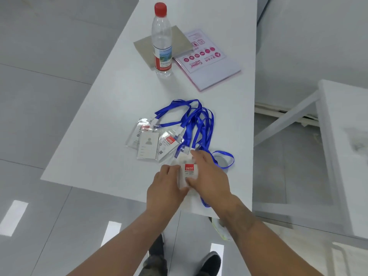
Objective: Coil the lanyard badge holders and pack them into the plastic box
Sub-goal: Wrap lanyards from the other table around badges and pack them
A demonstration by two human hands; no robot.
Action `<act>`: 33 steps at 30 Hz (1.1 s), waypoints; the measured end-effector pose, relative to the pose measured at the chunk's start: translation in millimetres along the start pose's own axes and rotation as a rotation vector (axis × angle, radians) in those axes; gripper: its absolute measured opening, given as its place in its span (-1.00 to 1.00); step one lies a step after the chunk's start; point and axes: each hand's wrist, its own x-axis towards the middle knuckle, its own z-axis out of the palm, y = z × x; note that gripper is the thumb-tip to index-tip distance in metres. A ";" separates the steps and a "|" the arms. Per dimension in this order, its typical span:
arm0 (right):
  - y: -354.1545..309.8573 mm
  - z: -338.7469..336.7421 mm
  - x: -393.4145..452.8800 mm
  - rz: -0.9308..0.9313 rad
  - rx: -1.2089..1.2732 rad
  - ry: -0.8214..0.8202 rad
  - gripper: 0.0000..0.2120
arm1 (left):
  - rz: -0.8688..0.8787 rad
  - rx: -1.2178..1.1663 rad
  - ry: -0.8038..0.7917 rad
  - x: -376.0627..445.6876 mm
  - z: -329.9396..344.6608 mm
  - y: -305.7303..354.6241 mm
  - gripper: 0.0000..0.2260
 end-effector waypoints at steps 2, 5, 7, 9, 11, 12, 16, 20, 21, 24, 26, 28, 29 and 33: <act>1.7 0.4 4.8 0.009 0.007 0.021 -0.29 | -0.003 0.011 -0.010 1.5 0.2 -2.8 -0.45; 5.6 -7.5 7.4 0.083 0.169 0.100 -0.44 | -0.011 -0.011 -0.006 3.4 0.1 -6.5 -0.44; 9.9 -15.3 7.5 0.113 0.249 0.126 -0.60 | -0.020 -0.048 -0.004 4.5 -2.1 -6.8 -0.45; 13.8 -23.0 8.1 0.150 0.353 0.131 -0.73 | -0.046 -0.078 -0.017 7.1 -3.9 -6.6 -0.46; 15.5 -32.8 7.6 0.220 0.579 0.115 -0.81 | -0.073 -0.120 -0.032 9.3 -7.0 -3.8 -0.49; 15.1 -38.5 7.2 0.253 0.722 0.109 -0.84 | -0.086 -0.179 -0.036 11.7 -9.8 -2.4 -0.53; 12.9 -57.2 -2.3 0.386 1.178 0.060 -0.84 | -0.279 -0.798 -0.154 22.3 -37.4 7.8 -0.75; 10.5 -63.3 -11.5 0.431 1.522 0.033 -0.83 | -0.369 -1.200 -0.329 28.1 -70.2 22.9 -0.76; 10.4 -65.8 -12.8 0.399 1.474 0.080 -0.81 | -0.351 -1.230 -0.348 29.8 -77.6 26.8 -0.76; 15.4 -66.3 -6.7 0.179 1.006 0.212 -0.69 | -0.318 -1.292 -0.424 37.0 -97.1 38.8 -0.77; 13.9 -67.3 -2.1 0.018 0.805 0.186 -0.72 | -0.282 -1.310 -0.508 40.3 -106.2 50.9 -0.77; 9.8 -67.5 1.2 -0.059 0.660 0.176 -0.71 | -0.224 -1.297 -0.540 43.3 -109.0 65.7 -0.77; 7.3 -68.5 3.0 -0.105 0.542 0.189 -0.73 | -0.198 -1.275 -0.500 46.1 -108.5 73.2 -0.78; -0.9 -85.8 0.9 -0.122 0.294 0.151 -0.78 | -0.051 -0.899 -0.041 62.9 -105.3 93.6 -0.95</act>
